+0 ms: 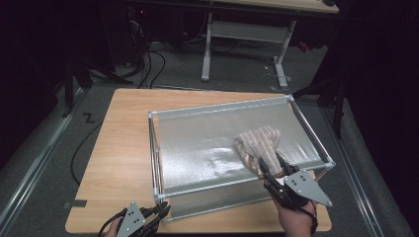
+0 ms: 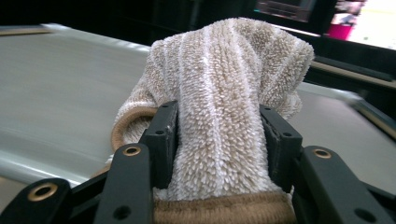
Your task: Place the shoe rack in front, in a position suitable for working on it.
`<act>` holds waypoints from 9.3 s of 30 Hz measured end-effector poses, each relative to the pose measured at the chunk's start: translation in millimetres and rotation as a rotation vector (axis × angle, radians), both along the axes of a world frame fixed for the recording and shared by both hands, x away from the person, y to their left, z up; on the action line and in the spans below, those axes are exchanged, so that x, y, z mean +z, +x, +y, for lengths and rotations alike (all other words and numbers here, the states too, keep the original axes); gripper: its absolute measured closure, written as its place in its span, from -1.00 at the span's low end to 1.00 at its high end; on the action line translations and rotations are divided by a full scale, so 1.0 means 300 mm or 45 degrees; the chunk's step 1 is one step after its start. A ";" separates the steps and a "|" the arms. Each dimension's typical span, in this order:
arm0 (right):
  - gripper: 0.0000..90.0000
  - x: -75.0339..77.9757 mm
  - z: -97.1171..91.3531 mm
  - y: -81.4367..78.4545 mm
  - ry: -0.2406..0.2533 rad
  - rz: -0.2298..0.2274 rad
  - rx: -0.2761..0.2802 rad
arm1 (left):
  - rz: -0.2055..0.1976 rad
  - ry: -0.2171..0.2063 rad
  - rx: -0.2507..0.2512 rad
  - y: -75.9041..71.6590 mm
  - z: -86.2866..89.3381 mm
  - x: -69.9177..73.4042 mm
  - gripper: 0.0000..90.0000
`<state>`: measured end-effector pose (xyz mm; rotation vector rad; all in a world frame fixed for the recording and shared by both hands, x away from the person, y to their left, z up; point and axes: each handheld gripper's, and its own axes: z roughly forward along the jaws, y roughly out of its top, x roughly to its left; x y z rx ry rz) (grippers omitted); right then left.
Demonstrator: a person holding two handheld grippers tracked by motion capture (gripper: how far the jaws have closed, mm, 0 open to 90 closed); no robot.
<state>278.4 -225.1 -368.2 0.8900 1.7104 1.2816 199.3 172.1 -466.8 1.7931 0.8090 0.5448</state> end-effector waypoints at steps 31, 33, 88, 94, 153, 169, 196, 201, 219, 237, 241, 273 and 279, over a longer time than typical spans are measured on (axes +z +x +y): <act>0.21 -0.001 -0.291 0.042 0.057 0.002 -0.342 | 0.004 -0.008 0.068 0.015 0.044 -0.001 0.78; 0.21 -0.001 -0.292 0.042 0.061 0.002 -0.340 | 0.004 -0.008 0.068 0.015 0.044 -0.001 0.78; 0.25 0.023 0.269 -0.146 0.000 0.066 0.344 | 0.014 0.020 -0.142 -0.036 -0.183 0.009 0.78; 0.30 0.025 0.354 -0.194 -0.006 0.053 0.472 | 0.013 0.020 -0.154 -0.033 -0.192 0.009 0.78; 0.44 0.050 0.051 -0.095 -0.030 0.028 0.286 | 0.035 -0.015 0.391 0.206 0.259 0.008 0.77; 0.23 -0.384 -0.014 -0.024 -0.242 0.620 0.297 | 0.018 -0.020 0.476 0.233 0.345 0.000 0.77; 0.40 -0.396 0.005 0.011 -0.275 0.633 0.188 | 0.023 0.043 0.552 0.221 0.368 -0.020 0.79; 0.39 -0.352 -0.107 -0.026 -0.216 0.555 0.062 | 0.017 0.040 0.552 0.226 0.369 -0.022 0.79; 0.40 -0.393 -0.207 0.049 -0.166 0.618 -0.141 | -0.005 0.060 0.548 0.244 0.356 -0.026 0.79; 0.38 -0.142 -0.176 0.012 -0.088 0.272 -0.156 | -0.018 0.061 0.524 0.245 0.355 -0.029 0.79; 0.39 -0.114 -0.173 0.005 -0.063 0.241 -0.153 | -0.019 0.059 0.525 0.245 0.355 -0.029 0.79; 0.39 -0.333 -0.183 0.074 -0.148 0.529 -0.150 | -0.020 0.060 0.514 0.247 0.353 -0.029 0.79; 0.38 -0.219 -0.173 0.051 -0.098 0.354 -0.168 | -0.021 0.059 0.507 0.246 0.351 -0.030 0.79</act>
